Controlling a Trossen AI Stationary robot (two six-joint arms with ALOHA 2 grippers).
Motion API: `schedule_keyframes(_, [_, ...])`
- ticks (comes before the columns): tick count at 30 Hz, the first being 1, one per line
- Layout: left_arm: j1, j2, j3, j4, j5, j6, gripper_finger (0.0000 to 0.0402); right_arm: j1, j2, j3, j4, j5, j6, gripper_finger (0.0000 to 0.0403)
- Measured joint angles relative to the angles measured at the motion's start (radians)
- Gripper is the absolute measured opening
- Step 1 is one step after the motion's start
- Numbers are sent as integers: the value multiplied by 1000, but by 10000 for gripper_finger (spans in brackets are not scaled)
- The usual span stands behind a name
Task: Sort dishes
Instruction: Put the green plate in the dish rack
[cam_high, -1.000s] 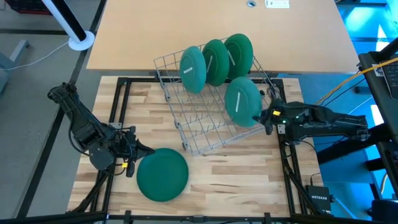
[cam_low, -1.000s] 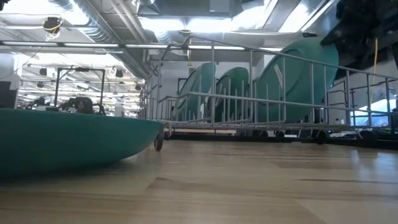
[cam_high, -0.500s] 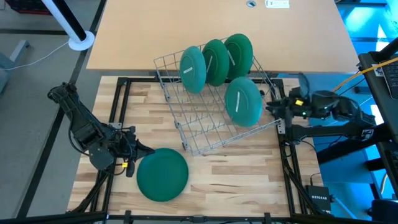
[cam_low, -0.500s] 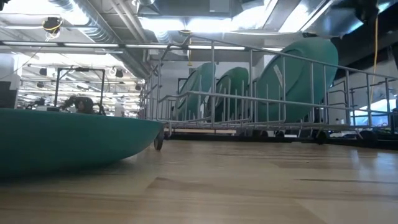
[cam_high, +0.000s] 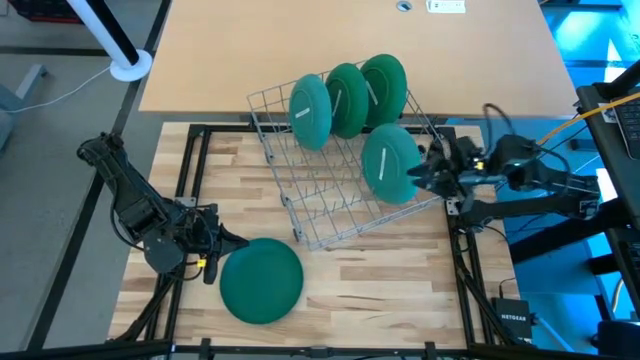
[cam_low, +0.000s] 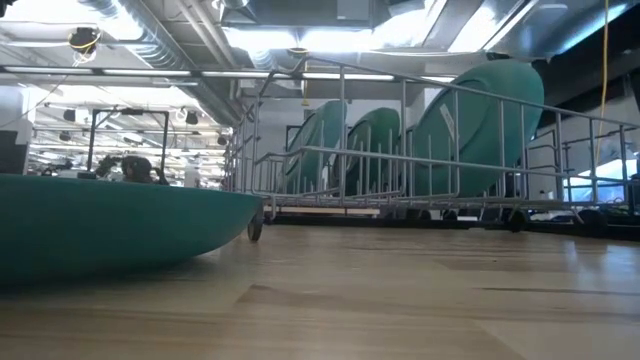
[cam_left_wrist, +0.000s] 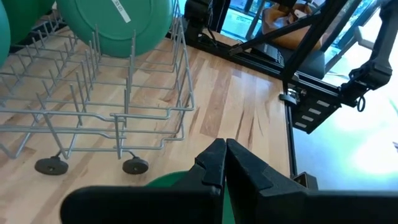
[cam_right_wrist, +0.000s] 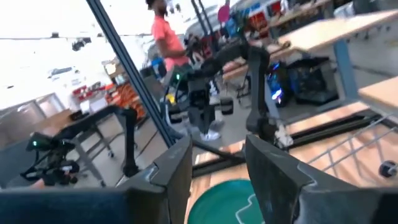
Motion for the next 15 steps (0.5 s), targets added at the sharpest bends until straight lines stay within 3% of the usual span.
schedule_keyframes(10, [0,0,0,-17,0,-4,4,1,198,5,186,-90,-62,154])
schedule_keyframes(15, [0,0,0,-49,0,-31,4,5,262,98,197,-90,-132,154])
